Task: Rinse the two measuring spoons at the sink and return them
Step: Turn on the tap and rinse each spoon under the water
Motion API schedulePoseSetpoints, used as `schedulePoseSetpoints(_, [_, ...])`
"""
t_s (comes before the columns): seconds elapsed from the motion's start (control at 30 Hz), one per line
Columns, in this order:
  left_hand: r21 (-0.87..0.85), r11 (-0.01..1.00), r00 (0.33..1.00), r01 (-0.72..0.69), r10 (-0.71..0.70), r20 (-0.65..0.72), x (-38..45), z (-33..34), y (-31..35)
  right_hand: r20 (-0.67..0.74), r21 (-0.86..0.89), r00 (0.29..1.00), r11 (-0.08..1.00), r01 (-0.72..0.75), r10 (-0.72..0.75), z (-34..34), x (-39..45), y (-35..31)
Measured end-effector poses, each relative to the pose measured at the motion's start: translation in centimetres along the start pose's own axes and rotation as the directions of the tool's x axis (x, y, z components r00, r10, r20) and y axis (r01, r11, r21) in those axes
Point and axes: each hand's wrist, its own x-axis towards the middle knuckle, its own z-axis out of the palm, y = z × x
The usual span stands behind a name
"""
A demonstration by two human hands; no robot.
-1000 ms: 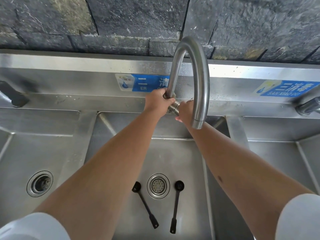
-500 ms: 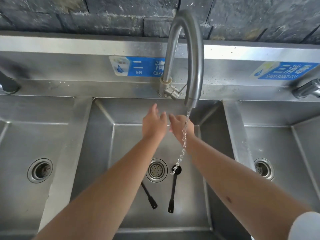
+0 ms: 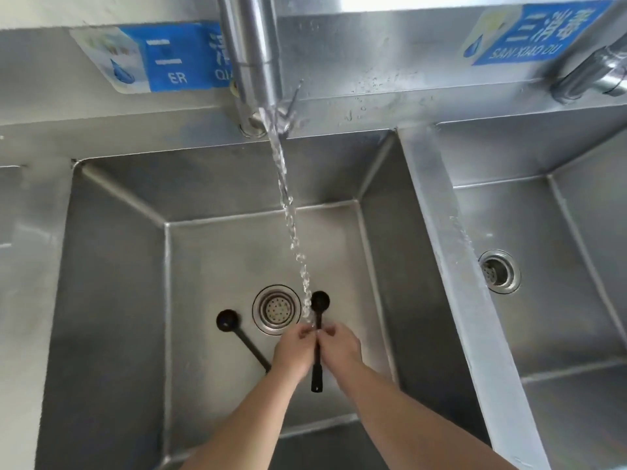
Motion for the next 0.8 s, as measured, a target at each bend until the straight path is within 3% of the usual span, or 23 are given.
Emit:
schedulePoseSetpoints(0.17, [0.077, 0.997, 1.0, 0.013, -0.012, -0.011, 2.3, 1.1, -2.4, -0.006, -0.075, 1.0, 0.997, -0.022, 0.021, 1.5, 2.8, 2.4])
schedulePoseSetpoints(0.37, [0.094, 0.996, 0.998, -0.002, -0.003, 0.057, 3.0, 0.8, -3.1, 0.08, -0.318, 0.993, 0.942, 0.103, -0.082, 1.6, 3.9, 2.6])
schedulePoseSetpoints(0.53, [0.011, 0.998, 0.995, 0.069, -0.069, 0.067, -0.4, -0.7, -0.7, 0.267, -0.145, 0.956, 0.976, 0.163, -0.12, -0.7, 1.3, 1.8])
schedulePoseSetpoints(0.8, [-0.233, 0.97, 0.995, -0.065, 0.082, 0.064, -5.8, -4.0, 5.3, 0.396, 0.088, 0.918, 0.996, -0.02, -0.017, -4.8, -7.9, -1.4])
